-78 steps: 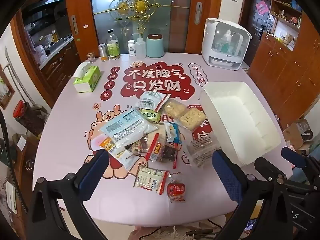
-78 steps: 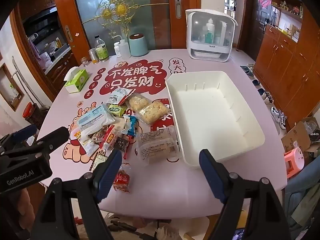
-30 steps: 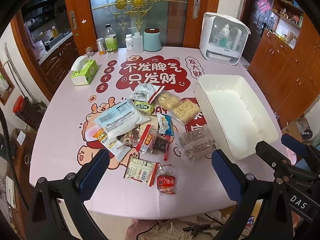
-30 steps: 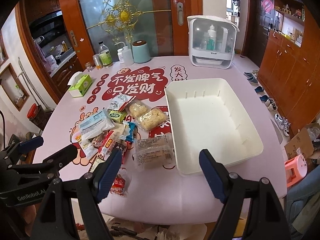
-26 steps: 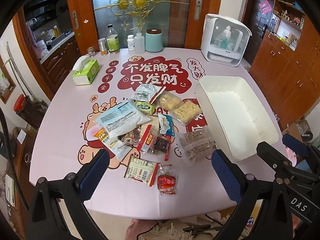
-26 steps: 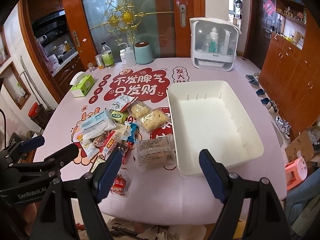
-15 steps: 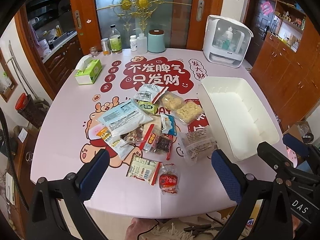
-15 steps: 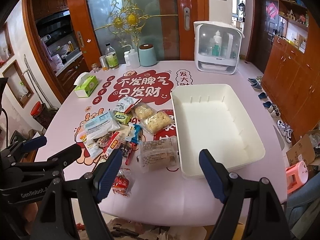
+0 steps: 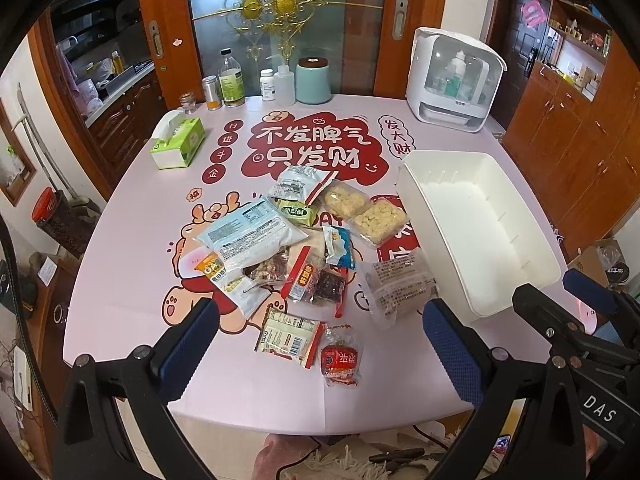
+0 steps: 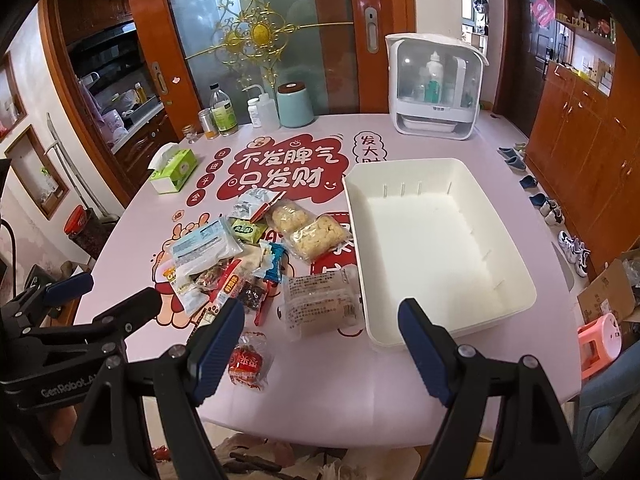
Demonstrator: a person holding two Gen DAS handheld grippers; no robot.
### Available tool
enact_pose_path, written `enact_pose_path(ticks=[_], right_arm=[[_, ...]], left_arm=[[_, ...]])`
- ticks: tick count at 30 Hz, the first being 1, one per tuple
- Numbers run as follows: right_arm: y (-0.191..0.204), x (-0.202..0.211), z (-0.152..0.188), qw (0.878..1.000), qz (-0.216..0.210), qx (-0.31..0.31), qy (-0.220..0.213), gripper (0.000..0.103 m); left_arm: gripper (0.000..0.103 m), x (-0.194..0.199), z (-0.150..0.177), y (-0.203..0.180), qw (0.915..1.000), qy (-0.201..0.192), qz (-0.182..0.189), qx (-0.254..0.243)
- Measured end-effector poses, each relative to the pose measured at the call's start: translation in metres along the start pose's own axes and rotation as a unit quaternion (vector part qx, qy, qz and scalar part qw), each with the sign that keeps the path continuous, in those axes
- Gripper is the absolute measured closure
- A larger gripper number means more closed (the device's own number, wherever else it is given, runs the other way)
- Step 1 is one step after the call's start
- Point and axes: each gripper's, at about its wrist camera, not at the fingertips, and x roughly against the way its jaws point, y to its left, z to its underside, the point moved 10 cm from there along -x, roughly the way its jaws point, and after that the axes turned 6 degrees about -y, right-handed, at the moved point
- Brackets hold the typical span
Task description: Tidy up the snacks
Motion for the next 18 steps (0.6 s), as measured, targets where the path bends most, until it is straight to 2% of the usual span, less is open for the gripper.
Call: enact_pose_path(ticks=[18], right_arm=[[0.0017, -0.0026, -0.0025, 1.000, -0.007, 0.008, 0.000, 0.023]], left_arm=[[0.003, 0.0008, -0.0004, -0.0004, 0.9998, 0.006, -0.015, -0.007]])
